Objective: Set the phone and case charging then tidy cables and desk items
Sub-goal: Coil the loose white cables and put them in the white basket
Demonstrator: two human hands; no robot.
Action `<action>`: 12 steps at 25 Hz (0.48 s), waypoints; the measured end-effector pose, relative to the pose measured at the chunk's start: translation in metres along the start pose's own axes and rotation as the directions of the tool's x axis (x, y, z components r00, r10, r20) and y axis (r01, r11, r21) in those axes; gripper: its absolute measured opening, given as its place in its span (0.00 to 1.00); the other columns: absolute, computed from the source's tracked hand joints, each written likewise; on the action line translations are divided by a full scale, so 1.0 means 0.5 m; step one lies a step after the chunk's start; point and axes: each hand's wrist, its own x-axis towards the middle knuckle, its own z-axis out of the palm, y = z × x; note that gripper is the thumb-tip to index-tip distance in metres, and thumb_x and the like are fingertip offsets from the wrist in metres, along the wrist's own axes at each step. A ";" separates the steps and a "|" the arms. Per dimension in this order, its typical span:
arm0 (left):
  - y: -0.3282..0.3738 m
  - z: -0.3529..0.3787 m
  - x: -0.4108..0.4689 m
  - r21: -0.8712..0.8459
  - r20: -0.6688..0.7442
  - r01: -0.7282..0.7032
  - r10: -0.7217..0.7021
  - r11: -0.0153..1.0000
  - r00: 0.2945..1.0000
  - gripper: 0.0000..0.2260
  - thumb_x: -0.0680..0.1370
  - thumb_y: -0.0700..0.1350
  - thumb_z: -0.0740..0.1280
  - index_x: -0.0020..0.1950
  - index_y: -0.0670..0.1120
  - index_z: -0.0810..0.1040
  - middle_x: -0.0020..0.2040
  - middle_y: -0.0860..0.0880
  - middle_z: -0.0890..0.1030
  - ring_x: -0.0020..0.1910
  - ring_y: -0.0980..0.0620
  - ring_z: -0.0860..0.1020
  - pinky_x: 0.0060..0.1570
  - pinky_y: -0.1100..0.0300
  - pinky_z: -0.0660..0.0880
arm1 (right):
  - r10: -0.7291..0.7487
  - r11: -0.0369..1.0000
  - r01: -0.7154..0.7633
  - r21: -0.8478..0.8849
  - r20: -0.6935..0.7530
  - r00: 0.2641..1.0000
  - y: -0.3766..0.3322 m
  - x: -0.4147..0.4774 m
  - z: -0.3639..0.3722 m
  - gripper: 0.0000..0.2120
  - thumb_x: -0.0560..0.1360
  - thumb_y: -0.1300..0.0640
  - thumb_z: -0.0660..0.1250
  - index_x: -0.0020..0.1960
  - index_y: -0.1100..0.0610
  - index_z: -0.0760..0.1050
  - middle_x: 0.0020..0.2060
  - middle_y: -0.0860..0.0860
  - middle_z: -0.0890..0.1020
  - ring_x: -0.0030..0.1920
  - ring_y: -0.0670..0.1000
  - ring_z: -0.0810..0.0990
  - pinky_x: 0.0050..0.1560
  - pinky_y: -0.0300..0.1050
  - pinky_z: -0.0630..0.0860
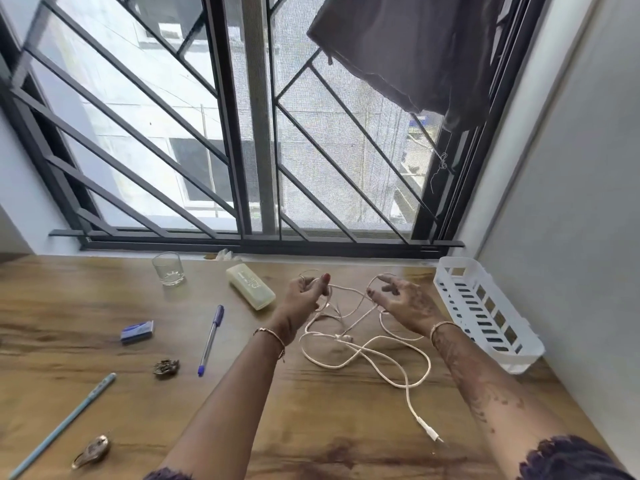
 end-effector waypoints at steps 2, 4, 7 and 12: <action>0.003 -0.001 -0.001 -0.082 -0.048 0.039 -0.043 0.996 0.998 0.14 0.79 0.48 0.64 0.34 0.46 0.74 0.26 0.57 0.73 0.27 0.60 0.69 0.29 0.71 0.69 | 0.016 0.999 -0.016 0.042 -0.014 1.000 0.008 -0.002 0.001 0.20 0.74 0.36 0.60 0.59 0.45 0.77 0.53 0.46 0.82 0.56 0.49 0.79 0.59 0.48 0.73; 0.006 -0.001 -0.003 -0.102 -0.079 0.056 -0.064 0.993 0.995 0.14 0.79 0.49 0.64 0.34 0.46 0.74 0.25 0.57 0.70 0.27 0.59 0.68 0.27 0.71 0.69 | 0.032 0.993 -0.028 0.113 -0.033 0.999 0.010 0.000 0.003 0.17 0.77 0.38 0.56 0.48 0.45 0.80 0.47 0.46 0.84 0.52 0.51 0.80 0.55 0.49 0.74; 0.009 -0.002 -0.003 -0.122 -0.091 0.070 -0.081 0.990 0.993 0.14 0.78 0.50 0.65 0.35 0.46 0.74 0.26 0.56 0.70 0.28 0.57 0.68 0.29 0.69 0.69 | 0.052 0.957 -0.033 0.288 -0.061 0.997 0.010 0.011 0.014 0.21 0.79 0.41 0.54 0.45 0.50 0.82 0.42 0.46 0.85 0.48 0.49 0.82 0.54 0.49 0.75; 0.018 0.000 -0.004 -0.192 -0.138 0.081 -0.108 0.978 0.985 0.14 0.78 0.51 0.66 0.35 0.46 0.74 0.24 0.57 0.69 0.26 0.58 0.67 0.30 0.66 0.70 | 0.062 0.813 0.000 0.582 -0.087 0.994 -0.027 -0.002 -0.006 0.12 0.80 0.53 0.61 0.43 0.57 0.79 0.34 0.52 0.81 0.34 0.46 0.77 0.38 0.36 0.73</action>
